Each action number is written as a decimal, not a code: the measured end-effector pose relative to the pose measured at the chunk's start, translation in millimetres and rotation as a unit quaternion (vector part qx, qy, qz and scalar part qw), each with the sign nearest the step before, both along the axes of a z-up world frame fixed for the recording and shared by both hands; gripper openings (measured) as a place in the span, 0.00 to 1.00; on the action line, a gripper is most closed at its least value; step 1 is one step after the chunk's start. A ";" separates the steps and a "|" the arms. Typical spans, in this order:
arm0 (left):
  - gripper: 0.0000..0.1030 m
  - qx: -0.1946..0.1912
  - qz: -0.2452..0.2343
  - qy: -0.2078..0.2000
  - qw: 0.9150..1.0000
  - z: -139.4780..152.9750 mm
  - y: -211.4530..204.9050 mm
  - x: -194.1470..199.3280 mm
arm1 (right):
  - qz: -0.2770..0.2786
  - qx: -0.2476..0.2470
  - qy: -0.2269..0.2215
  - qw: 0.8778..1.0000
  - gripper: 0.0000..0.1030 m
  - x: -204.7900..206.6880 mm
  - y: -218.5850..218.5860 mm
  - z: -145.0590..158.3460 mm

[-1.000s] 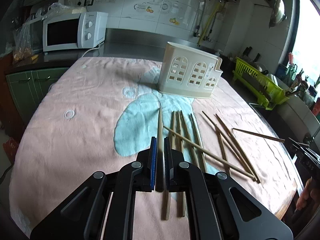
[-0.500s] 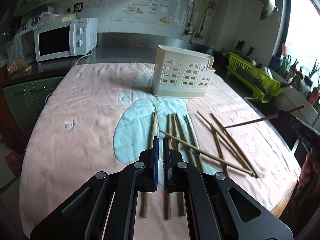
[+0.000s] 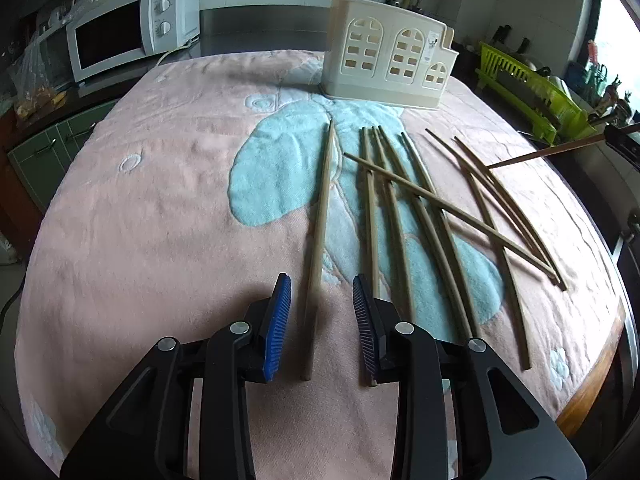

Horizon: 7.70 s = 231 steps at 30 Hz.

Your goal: Organize utensils

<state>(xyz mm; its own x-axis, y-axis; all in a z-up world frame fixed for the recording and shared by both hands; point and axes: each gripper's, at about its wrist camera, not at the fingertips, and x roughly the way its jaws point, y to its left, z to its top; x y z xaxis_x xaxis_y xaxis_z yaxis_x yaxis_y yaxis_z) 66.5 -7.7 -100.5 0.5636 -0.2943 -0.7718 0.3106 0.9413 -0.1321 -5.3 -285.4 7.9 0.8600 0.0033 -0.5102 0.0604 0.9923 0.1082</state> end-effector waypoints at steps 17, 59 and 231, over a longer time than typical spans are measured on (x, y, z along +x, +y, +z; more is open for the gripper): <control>0.06 -0.027 0.021 -0.064 0.997 41.0 5.0 -3.0 | -0.002 0.001 -0.010 1.000 0.07 -1.3 -2.7 6.5; 0.05 -0.123 -0.007 -0.298 0.946 298.9 -58.8 124.2 | 0.088 -0.046 -0.001 0.995 0.06 187.7 -31.2 150.7; 0.05 -0.109 0.014 -0.316 0.942 282.7 -83.7 159.1 | 0.116 -0.045 0.023 0.992 0.07 180.6 -41.2 141.4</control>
